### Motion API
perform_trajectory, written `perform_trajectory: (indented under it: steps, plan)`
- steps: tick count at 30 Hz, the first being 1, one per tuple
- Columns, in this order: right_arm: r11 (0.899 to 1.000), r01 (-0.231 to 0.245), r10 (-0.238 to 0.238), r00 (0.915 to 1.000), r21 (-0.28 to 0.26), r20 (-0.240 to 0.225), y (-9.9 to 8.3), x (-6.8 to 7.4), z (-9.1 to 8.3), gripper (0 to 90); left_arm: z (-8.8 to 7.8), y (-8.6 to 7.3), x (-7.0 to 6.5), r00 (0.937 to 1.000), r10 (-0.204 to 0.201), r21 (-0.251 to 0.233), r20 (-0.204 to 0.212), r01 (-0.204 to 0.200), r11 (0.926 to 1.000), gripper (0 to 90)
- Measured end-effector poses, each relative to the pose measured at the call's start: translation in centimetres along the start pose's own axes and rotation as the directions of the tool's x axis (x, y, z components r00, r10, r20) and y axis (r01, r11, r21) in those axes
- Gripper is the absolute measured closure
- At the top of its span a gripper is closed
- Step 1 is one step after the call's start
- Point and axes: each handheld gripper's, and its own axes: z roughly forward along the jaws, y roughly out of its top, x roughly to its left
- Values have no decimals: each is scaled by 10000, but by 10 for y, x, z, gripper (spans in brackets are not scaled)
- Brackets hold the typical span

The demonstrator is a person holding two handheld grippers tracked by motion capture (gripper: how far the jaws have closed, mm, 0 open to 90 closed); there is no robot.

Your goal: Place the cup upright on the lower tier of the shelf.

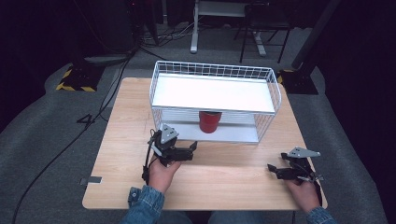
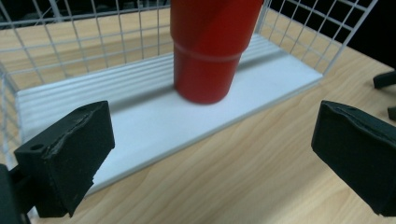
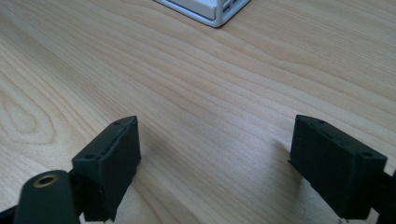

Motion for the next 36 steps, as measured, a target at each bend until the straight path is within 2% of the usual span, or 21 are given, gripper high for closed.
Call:
perform_trajectory:
  steps: [2,5,7,12,19,20,23,24,27,31,34,36]
  plan:
    - [10000,0,0,10000,2,0,0,0,0,164,-10,-4,4,10000,-25,62,-27,25,10000,0]
    - [10000,3,-3,10000,-4,0,0,0,0,164,-17,-8,8,9997,-208,238,92,205,9995,0]
    - [10000,-8,8,10000,-15,9,0,0,0,164,-19,-9,9,9997,-194,240,128,191,9995,0]
    - [10000,-5,5,10000,-21,17,0,0,0,164,-38,-16,11,9996,287,384,-68,-285,9989,0]
    - [10000,15,-15,10000,-23,29,0,0,0,164,-49,-31,13,9988,450,789,-205,-433,9959,0]
    - [10000,15,-14,10000,-25,28,0,0,0,164,-50,-34,13,9981,595,914,-183,-576,9941,0]
    - [10000,15,-15,10000,-25,29,0,0,0,164,-51,-44,14,9983,539,1177,-209,-510,9917,2]
    - [10000,15,-15,10000,-25,29,0,0,0,164,-51,-47,14,9984,473,1210,-312,-432,9917,47]
    - [10000,13,-13,10000,-24,29,0,0,0,164,-51,-55,18,9985,362,1588,-419,-291,9869,84]
    - [10000,62,-62,10000,-25,-17,0,1,0,164,-48,-62,23,9994,152,1898,-314,-90,9818,83]
    - [10000,44,-44,10000,-34,-13,0,1,0,164,-47,-70,28,9982,228,2330,-558,-92,9724,89]
    - [10000,62,-62,10000,-25,-19,0,0,0,164,-47,-74,30,9966,229,2514,-795,-22,9679,141]
